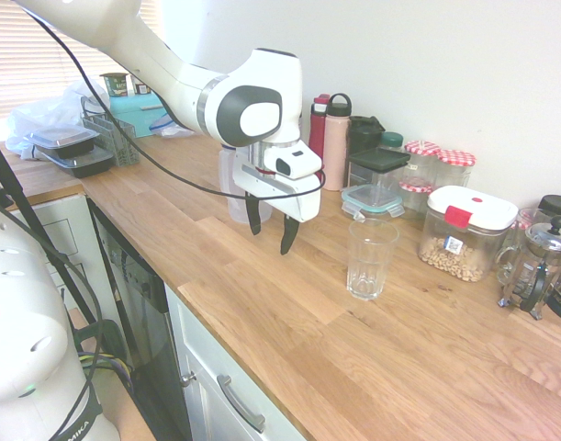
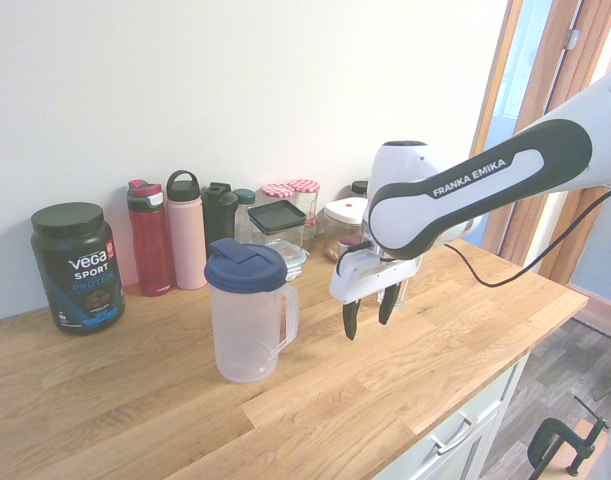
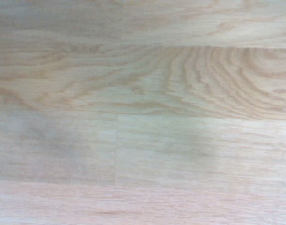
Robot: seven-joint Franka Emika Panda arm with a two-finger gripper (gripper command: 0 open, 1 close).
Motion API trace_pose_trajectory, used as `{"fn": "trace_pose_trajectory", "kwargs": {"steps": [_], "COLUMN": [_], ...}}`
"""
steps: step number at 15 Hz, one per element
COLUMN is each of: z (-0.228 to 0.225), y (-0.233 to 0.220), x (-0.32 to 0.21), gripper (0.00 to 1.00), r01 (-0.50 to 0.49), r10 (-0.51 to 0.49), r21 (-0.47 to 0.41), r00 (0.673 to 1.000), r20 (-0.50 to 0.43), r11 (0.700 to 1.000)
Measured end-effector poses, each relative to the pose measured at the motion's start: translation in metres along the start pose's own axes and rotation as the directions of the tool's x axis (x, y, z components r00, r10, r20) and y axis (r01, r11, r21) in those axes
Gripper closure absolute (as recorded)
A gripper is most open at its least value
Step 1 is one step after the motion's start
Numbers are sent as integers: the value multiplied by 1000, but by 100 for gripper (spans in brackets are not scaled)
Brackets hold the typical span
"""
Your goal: Pour me some water
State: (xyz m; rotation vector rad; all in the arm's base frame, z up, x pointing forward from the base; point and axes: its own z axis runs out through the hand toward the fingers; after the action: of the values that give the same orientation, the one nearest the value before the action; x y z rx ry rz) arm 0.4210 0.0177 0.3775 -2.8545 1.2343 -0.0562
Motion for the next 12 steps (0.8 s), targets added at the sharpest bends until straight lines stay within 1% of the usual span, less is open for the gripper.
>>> {"fn": "trace_pose_trajectory", "kwargs": {"steps": [2, 4, 6, 7, 9, 11, 12], "z": [0, -9, -37, -53, -83, -106, -110], "y": [-1, -6, -16, -20, -24, -31, -37], "x": [-1, -7, -33, -54, -97, -126, -130], "gripper": [0, 0, 0, 0, 0, 0, 0], "r01": [2, 19, 91, 136, 232, 309, 332], "r10": [-2, -19, -86, -127, -208, -255, -264], "r21": [0, 18, 65, 85, 118, 164, 185], "r00": [1000, 1000, 994, 986, 960, 925, 911], "r20": [-1, -18, -69, -104, -185, -282, -317], "r11": [1000, 1000, 994, 987, 965, 937, 925]}}
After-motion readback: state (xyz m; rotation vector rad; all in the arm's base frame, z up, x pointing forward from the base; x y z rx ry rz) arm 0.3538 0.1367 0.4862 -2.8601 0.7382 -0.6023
